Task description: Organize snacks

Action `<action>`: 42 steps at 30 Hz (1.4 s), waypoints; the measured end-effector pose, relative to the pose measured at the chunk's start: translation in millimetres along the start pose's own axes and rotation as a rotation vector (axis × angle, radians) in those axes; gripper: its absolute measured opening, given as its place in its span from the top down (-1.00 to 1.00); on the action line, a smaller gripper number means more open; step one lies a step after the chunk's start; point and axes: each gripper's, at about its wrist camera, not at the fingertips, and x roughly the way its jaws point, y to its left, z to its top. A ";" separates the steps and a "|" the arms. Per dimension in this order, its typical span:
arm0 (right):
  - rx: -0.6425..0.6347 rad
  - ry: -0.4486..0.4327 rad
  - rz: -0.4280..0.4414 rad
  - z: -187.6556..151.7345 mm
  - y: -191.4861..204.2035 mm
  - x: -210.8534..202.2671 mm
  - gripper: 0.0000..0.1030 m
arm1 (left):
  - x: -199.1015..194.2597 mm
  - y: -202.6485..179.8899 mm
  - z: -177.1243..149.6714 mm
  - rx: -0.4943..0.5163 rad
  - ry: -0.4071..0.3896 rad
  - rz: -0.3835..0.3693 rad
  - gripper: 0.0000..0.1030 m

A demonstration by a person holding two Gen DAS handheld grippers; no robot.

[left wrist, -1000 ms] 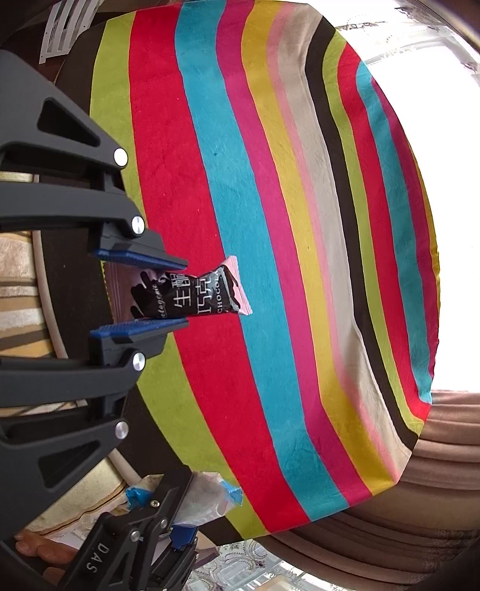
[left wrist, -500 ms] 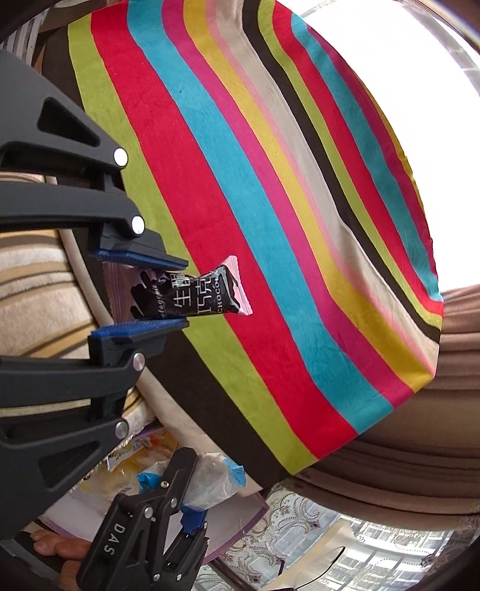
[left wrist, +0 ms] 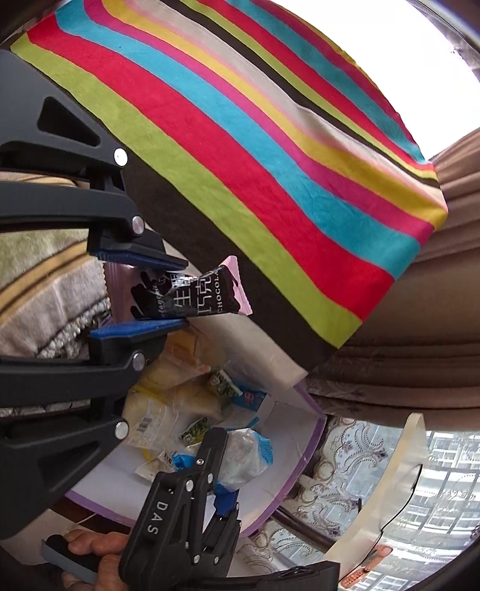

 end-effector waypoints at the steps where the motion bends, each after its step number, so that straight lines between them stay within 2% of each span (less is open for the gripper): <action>1: 0.009 -0.003 -0.005 -2.3 -6.3 -2.3 -0.02 | 2.4 -8.2 1.9 0.019 0.006 -0.006 0.50; 7: 0.066 -0.012 -0.038 -6.7 -42.0 -9.8 -0.04 | 11.4 -42.3 12.8 0.084 0.032 -0.044 0.50; 14: 0.108 -0.039 -0.066 -7.4 -58.3 -19.8 -0.15 | 17.9 -73.0 19.3 0.139 0.050 -0.086 0.49; 16: 0.109 -0.056 -0.072 -7.8 -59.7 -25.4 -0.38 | 18.5 -80.2 20.0 0.144 0.055 -0.097 0.36; 18: 0.104 -0.069 -0.086 -7.9 -58.3 -31.0 -0.47 | 17.6 -85.3 18.5 0.153 0.053 -0.104 -0.12; 22: 0.106 -0.076 -0.092 -11.1 -52.2 -39.4 -0.53 | 9.1 -84.0 12.1 0.137 0.052 -0.106 -0.36; 23: 0.106 -0.076 -0.090 -12.8 -49.4 -42.0 -0.54 | 6.6 -81.7 10.3 0.127 0.050 -0.105 -0.48; 32: 0.075 -0.050 -0.074 -42.2 -17.6 -61.4 -0.56 | -24.1 -44.8 -25.7 -0.026 0.073 -0.100 -0.56; 35: 0.068 -0.037 -0.079 -55.3 -12.1 -67.2 -0.56 | -34.8 -39.7 -44.0 -0.050 0.087 -0.102 -0.58; 39: 0.063 -0.019 -0.104 -71.1 -8.1 -74.2 -0.56 | -42.5 -35.5 -64.4 -0.080 0.096 -0.089 -0.71; 42: 0.051 -0.020 -0.132 -79.6 -7.0 -79.7 -0.56 | -38.5 -39.7 -73.8 -0.065 0.108 -0.078 -0.75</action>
